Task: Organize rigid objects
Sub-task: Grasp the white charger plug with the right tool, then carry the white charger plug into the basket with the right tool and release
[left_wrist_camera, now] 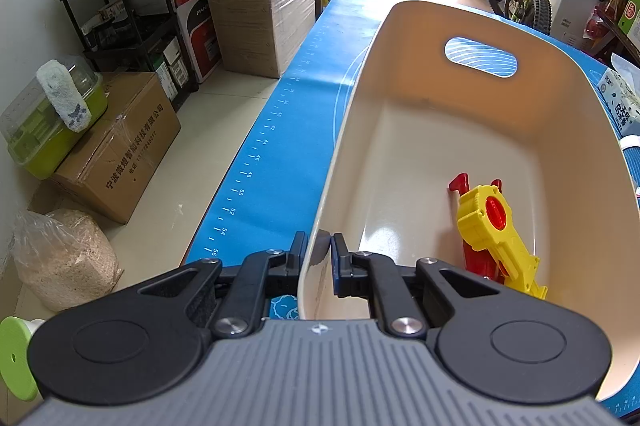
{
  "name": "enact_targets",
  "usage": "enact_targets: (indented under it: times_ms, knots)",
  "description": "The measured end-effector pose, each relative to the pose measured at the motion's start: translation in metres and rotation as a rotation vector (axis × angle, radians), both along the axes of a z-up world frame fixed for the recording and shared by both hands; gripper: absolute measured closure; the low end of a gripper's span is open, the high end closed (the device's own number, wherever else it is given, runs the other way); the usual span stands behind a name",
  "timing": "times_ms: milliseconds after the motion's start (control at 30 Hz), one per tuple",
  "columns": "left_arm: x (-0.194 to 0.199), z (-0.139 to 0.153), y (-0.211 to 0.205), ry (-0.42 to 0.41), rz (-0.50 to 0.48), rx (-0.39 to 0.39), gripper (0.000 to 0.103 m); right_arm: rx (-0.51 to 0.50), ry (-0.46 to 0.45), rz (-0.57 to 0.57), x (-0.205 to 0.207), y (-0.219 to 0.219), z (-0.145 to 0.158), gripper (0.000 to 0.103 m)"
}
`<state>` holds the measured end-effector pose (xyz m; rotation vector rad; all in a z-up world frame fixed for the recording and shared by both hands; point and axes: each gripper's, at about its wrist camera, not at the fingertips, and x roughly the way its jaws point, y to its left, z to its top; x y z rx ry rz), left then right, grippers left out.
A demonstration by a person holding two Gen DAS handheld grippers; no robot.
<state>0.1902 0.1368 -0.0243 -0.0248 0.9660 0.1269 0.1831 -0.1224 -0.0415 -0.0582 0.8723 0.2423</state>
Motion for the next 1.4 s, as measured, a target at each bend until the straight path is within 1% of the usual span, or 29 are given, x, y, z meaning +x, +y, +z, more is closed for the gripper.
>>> enact_targets:
  times_ms: [167, 233, 267, 300, 500, 667, 700, 733, 767, 800, 933, 1067, 1233, 1400]
  knots:
    - [0.0, 0.0, 0.0, 0.0, 0.0, -0.001, 0.089, -0.028, 0.021, 0.043, 0.015, 0.007, -0.016, 0.034]
    - [0.0, 0.0, 0.0, 0.0, 0.0, 0.0, 0.089, -0.042, 0.029, 0.051, 0.018, 0.009, -0.022, 0.04]
    - [0.0, 0.0, 0.0, 0.0, 0.0, 0.0, 0.089, -0.049, 0.034, 0.056, 0.019, 0.01, -0.024, 0.046]
    - [0.0, 0.0, 0.0, 0.0, 0.0, 0.0, 0.089, -0.05, 0.034, 0.062, 0.02, 0.01, -0.025, 0.047]
    - [0.0, 0.0, 0.0, 0.0, 0.0, 0.001, 0.089, -0.062, -0.003, 0.097, 0.009, 0.009, -0.026, 0.047]
    - [0.0, 0.0, 0.0, 0.0, 0.0, 0.0, 0.089, -0.057, -0.004, 0.101, 0.004, 0.008, -0.023, 0.049]
    - [0.0, 0.0, 0.0, 0.0, 0.0, 0.0, 0.089, -0.061, -0.008, 0.095, 0.003, 0.008, -0.023, 0.058]
    - [0.0, 0.0, 0.0, 0.0, 0.001, -0.001, 0.089, -0.074, -0.017, 0.085, 0.003, 0.007, -0.022, 0.065]
    - [0.0, 0.0, 0.0, 0.0, 0.0, 0.0, 0.089, -0.056, -0.013, 0.075, 0.003, 0.005, -0.021, 0.067]
    - [0.0, 0.0, 0.0, 0.0, 0.0, 0.0, 0.089, -0.036, -0.001, 0.068, 0.004, 0.002, -0.021, 0.067]
    - [0.0, 0.0, 0.0, 0.0, 0.0, -0.001, 0.089, -0.042, -0.017, 0.074, 0.001, 0.002, -0.023, 0.067]
    - [-0.001, 0.0, 0.0, 0.0, 0.001, 0.002, 0.089, -0.016, -0.029, 0.048, -0.004, -0.002, -0.02, 0.067]
    - [-0.001, 0.0, 0.0, 0.001, 0.002, 0.001, 0.089, -0.002, -0.065, 0.028, -0.013, -0.004, -0.004, 0.067]
    - [-0.001, 0.0, -0.001, 0.001, 0.003, 0.0, 0.089, -0.014, -0.092, 0.018, -0.014, -0.004, 0.018, 0.067]
